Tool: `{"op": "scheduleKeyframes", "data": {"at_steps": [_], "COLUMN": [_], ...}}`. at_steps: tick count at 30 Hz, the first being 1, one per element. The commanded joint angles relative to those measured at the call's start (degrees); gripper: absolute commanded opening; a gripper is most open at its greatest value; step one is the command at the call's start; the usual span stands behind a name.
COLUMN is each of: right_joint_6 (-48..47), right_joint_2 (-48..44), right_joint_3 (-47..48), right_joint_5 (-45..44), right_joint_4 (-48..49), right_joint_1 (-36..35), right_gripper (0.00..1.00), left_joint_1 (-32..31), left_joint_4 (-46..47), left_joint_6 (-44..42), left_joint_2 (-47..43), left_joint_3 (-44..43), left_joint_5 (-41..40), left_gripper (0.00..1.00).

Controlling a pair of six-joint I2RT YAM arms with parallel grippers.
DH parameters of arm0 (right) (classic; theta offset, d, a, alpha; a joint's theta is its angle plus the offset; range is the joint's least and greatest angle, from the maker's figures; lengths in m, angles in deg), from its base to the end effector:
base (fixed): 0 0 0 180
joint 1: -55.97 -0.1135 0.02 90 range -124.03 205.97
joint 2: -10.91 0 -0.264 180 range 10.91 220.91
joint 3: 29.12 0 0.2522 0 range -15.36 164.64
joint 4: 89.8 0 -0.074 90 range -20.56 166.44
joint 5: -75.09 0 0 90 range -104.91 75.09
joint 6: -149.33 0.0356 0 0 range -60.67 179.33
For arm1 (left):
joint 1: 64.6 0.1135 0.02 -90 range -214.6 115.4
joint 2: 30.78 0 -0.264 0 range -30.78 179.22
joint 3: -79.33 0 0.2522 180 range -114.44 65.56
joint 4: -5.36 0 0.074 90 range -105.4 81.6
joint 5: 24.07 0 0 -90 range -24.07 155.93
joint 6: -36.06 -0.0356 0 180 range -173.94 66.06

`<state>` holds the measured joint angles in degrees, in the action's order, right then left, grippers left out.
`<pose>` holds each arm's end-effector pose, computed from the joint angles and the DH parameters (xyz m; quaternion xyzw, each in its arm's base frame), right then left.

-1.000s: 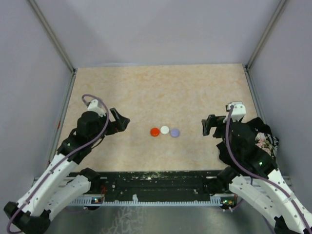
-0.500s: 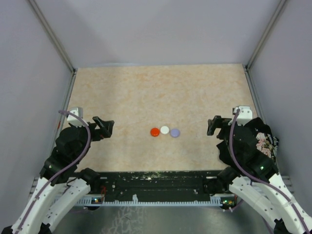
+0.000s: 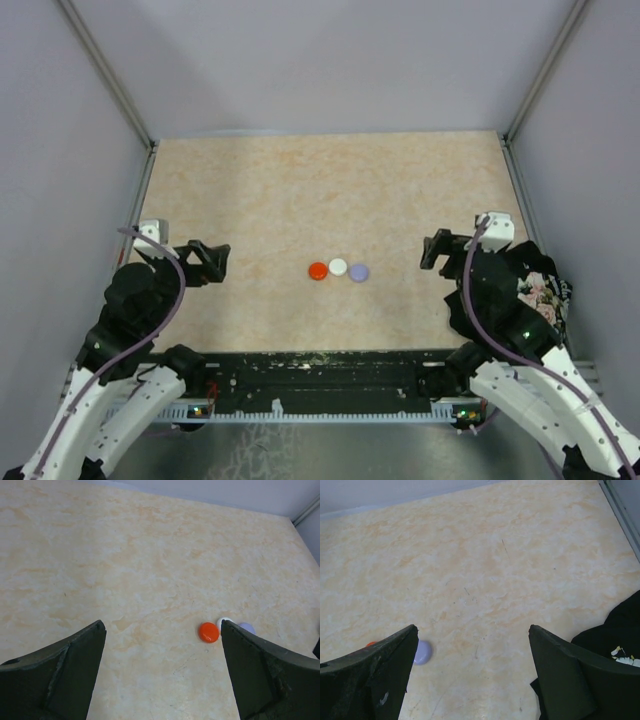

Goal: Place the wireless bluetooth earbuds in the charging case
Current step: Reset both arms

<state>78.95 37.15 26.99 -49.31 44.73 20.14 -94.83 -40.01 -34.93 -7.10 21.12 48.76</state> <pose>0.0940 0.0431 0.3280 0.0697 0.7785 0.0602 0.6208 0.0849 -0.0373 0.3422 -0.0202 0.7677 -0.1579 0.6207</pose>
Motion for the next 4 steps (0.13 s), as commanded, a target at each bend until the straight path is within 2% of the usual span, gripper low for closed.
{"op": "scheduleKeyframes", "data": {"at_steps": [1,4], "right_joint_6": [-0.21,-0.37], "right_joint_2": [1.21,2.08], "right_joint_3": [0.19,0.77], "right_joint_5": [-0.59,-0.5], "right_joint_4": [4.33,3.92], "right_joint_1": [0.15,0.13], "right_gripper": [0.91,0.91], "left_joint_1": [0.04,0.03], "left_joint_4": [3.39,3.59], "left_joint_6": [-2.34,-2.52], "left_joint_2": [-1.72,-1.71], "left_joint_3": [-0.61,-0.64], "left_joint_5": [1.1,1.19], "left_gripper": [1.0,1.0]}}
